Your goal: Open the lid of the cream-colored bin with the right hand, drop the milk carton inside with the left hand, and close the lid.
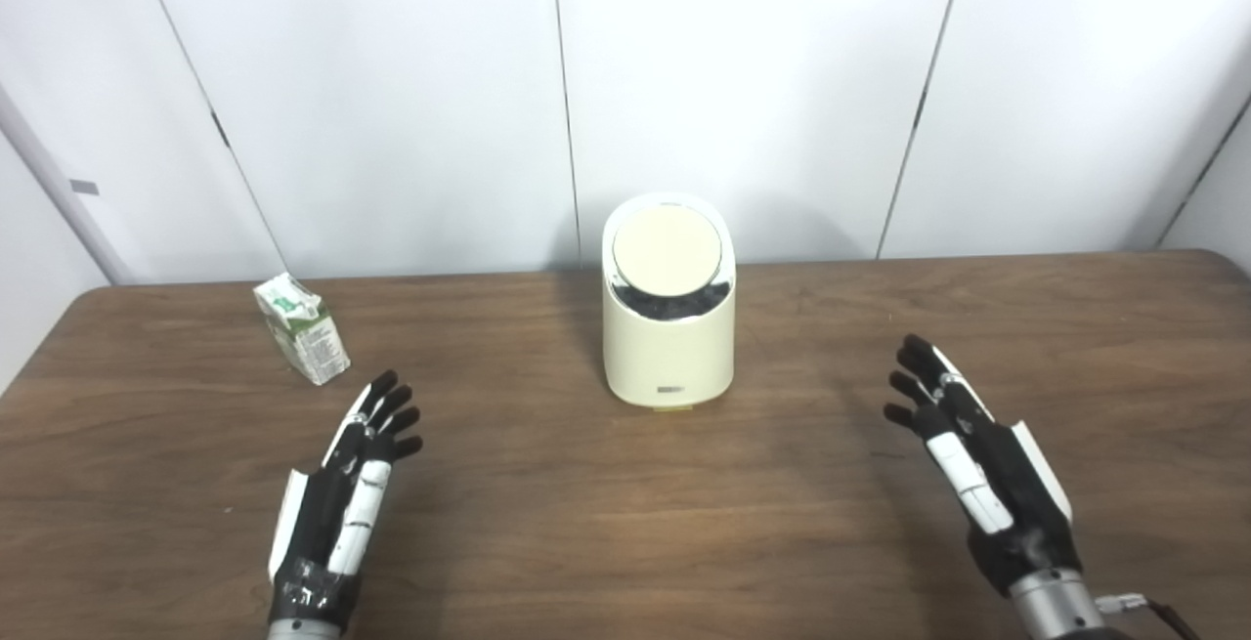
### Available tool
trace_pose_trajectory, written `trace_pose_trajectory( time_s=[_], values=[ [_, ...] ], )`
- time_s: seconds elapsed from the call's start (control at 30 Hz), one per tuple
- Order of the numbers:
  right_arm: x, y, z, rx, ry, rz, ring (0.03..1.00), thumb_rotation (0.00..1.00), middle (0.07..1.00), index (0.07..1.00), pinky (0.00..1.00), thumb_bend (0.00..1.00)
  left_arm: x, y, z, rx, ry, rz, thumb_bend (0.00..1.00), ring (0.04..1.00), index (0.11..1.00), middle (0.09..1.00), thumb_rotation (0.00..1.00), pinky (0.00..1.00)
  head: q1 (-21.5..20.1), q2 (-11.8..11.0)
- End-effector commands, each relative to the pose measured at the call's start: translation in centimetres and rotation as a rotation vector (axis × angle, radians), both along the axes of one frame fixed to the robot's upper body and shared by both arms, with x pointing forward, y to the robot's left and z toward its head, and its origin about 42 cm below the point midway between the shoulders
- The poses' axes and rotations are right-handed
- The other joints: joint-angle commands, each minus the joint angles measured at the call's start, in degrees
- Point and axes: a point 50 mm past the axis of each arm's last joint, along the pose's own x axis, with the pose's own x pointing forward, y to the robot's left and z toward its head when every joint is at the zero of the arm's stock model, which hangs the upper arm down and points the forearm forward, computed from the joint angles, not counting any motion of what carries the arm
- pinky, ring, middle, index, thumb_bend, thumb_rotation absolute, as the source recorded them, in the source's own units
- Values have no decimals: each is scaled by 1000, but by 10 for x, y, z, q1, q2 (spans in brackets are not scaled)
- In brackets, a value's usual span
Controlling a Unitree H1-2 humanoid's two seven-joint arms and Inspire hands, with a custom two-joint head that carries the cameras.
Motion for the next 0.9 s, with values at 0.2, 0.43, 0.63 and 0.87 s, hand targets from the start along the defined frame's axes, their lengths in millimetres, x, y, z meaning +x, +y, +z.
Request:
trace_pose_trajectory(
  time_s=[0.2,0.43,0.63,0.87],
  values=[
    [0,-2,16,-11,-106,4,910,611,933,940,809,624,-28,-13,-21,-24,67,18,497,868,944,892,692,803,7,-26],
    [17,7,36,-63,-179,9,870,610,908,918,737,744,-38,-18,-17,-17,77,9,454,873,953,903,600,801,7,-47],
    [37,18,53,-67,-217,6,866,549,902,905,766,760,-44,-18,-16,-1,80,6,410,874,959,907,596,787,3,-62],
    [54,36,71,-62,-241,16,864,421,900,900,796,827,-49,-20,-14,24,95,6,383,869,952,901,586,778,0,-72]
  ],
)
